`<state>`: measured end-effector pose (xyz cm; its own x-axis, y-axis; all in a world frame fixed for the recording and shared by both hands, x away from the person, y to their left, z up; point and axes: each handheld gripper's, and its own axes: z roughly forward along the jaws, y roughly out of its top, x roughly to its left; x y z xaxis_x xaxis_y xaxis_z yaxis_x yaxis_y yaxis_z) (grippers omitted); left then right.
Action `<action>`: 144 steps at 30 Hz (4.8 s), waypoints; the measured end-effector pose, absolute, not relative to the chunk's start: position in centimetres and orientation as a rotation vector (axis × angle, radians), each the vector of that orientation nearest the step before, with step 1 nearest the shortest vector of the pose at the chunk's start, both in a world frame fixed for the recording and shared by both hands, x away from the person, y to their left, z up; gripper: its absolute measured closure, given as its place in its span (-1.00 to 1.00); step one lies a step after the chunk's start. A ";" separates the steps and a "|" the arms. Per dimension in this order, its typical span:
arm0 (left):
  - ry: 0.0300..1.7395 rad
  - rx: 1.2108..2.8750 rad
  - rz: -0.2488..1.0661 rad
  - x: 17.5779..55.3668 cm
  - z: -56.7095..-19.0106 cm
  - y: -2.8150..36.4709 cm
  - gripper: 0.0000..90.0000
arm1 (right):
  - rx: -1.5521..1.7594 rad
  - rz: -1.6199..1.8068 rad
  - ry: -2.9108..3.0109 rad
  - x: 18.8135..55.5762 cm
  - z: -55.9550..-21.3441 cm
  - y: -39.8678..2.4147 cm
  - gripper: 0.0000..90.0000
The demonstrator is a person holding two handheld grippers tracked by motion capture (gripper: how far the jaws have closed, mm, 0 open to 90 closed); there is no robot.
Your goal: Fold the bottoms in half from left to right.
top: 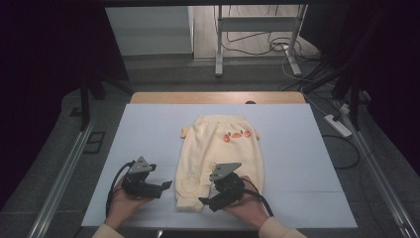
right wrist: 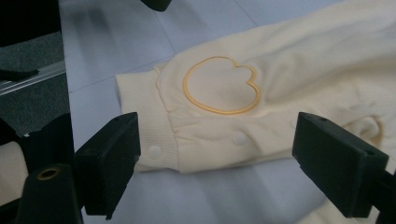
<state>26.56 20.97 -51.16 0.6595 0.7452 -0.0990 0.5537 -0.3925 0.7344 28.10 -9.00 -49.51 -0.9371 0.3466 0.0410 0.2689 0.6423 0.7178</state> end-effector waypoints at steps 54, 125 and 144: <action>1.013 2.096 0.315 26.5 -51.1 21.3 -0.75 | 0.275 0.973 2.818 26.2 -52.1 -2.0 0.57; 1.074 2.142 0.275 38.1 -49.0 17.5 -0.65 | 0.348 1.086 2.882 27.3 -51.4 -3.3 0.72; 1.064 2.128 0.238 41.3 -48.7 16.3 -0.64 | 0.350 1.086 2.886 27.3 -51.4 -3.4 0.72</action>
